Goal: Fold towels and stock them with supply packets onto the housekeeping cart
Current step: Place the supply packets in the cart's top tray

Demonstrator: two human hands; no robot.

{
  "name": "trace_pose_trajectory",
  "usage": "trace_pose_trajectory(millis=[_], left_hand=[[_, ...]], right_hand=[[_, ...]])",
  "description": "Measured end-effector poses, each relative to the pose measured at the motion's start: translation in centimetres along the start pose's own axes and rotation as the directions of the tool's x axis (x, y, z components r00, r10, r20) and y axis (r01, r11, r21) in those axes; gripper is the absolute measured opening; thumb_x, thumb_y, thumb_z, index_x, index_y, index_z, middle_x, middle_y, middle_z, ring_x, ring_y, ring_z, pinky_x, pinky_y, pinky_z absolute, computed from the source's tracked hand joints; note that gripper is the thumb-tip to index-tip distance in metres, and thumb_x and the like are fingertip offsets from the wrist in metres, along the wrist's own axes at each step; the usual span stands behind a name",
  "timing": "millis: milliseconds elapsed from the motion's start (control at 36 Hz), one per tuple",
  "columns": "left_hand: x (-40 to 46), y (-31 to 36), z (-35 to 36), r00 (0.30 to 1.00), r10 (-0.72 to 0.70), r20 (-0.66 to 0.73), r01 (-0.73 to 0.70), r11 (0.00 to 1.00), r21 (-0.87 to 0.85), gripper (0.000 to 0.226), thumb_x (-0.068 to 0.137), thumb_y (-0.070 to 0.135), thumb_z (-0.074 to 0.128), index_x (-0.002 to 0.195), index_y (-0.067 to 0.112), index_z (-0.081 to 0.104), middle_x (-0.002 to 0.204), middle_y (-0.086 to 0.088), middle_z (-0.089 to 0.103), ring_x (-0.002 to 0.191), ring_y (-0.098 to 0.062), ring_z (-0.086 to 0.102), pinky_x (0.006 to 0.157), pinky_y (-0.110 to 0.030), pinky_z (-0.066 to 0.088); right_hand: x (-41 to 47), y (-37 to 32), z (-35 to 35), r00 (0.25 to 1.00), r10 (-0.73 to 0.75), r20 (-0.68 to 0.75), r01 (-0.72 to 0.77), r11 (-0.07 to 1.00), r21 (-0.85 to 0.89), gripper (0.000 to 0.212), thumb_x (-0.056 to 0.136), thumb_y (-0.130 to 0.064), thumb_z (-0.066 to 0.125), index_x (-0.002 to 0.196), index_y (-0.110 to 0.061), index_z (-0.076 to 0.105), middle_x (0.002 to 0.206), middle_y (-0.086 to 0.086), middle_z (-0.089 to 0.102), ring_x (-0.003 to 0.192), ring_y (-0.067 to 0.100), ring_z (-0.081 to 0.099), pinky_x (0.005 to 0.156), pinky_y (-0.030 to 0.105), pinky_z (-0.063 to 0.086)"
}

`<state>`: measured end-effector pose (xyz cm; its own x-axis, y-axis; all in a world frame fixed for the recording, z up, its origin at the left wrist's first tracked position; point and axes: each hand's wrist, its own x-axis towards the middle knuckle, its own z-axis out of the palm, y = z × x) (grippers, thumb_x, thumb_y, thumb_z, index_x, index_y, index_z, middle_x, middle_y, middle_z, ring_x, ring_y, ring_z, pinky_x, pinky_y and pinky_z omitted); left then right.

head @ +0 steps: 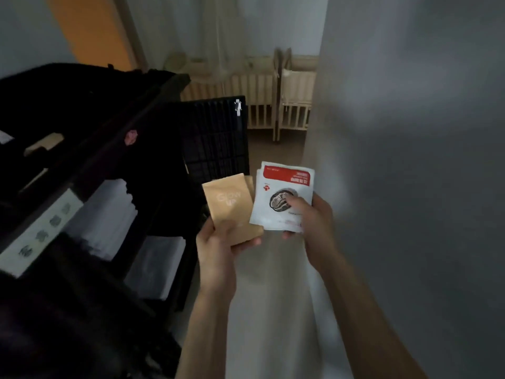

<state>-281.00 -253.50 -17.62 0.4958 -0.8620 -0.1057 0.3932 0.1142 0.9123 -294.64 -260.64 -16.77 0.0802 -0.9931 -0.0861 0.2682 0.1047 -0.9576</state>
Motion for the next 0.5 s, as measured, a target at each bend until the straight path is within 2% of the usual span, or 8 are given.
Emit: trace_pose_trajectory(millis=[56,167,250,361,500], left_hand=[[2.2,0.0,0.6,0.999,0.030,-0.037,-0.029,0.999,0.015,0.026,0.091,0.003,0.052,0.105,0.007,0.074,0.103,-0.017,0.073,0.090,-0.032,0.073,0.063,-0.036,0.058],[6.0,0.3,1.0,0.990,0.065,-0.126,-0.062,0.998,0.026,0.026,0.092,0.001,0.050,0.102,0.007,0.074,0.099,-0.014,0.074,0.085,-0.027,0.073,0.063,-0.038,0.059],[9.4,0.4,0.8,0.982,0.078,-0.171,-0.070,0.996,0.049,0.025,0.093,0.003,0.051,0.104,0.006,0.073,0.101,-0.016,0.074,0.086,-0.032,0.073,0.065,-0.039,0.059],[14.8,-0.1,0.6,0.972,0.058,-0.228,-0.053,0.998,0.025,0.024,0.092,0.002,0.050,0.105,0.000,0.070,0.102,-0.022,0.072,0.087,-0.038,0.072,0.062,-0.037,0.059],[23.5,-0.1,0.7,0.980,0.036,-0.195,-0.044,0.998,-0.035,0.024,0.093,0.002,0.051,0.105,0.002,0.072,0.103,-0.020,0.073,0.088,-0.033,0.073,0.062,-0.036,0.058]], right_hand=[[3.1,-0.4,0.8,0.999,0.023,0.040,-0.024,1.000,0.007,0.016,0.082,-0.020,0.067,0.097,-0.015,0.070,0.086,0.005,0.077,0.066,0.023,0.073,0.041,0.028,0.049],[7.8,-0.3,3.3,0.986,0.053,0.160,-0.056,0.998,0.013,0.027,0.080,-0.025,0.068,0.103,-0.013,0.069,0.092,0.007,0.077,0.070,0.026,0.074,0.042,0.029,0.049],[10.9,0.8,4.8,0.982,0.087,0.167,-0.089,0.996,0.003,0.025,0.079,-0.026,0.070,0.101,-0.015,0.069,0.090,0.006,0.077,0.070,0.026,0.074,0.041,0.028,0.049],[15.8,2.5,6.8,0.976,0.124,0.178,-0.124,0.992,-0.016,0.034,0.077,-0.028,0.070,0.108,-0.014,0.068,0.094,0.006,0.077,0.077,0.027,0.075,0.042,0.028,0.049],[23.5,3.5,9.8,0.973,0.170,0.153,-0.175,0.985,0.013,0.023,0.088,-0.020,0.068,0.110,-0.012,0.067,0.097,0.006,0.076,0.077,0.024,0.075,0.042,0.026,0.049]])
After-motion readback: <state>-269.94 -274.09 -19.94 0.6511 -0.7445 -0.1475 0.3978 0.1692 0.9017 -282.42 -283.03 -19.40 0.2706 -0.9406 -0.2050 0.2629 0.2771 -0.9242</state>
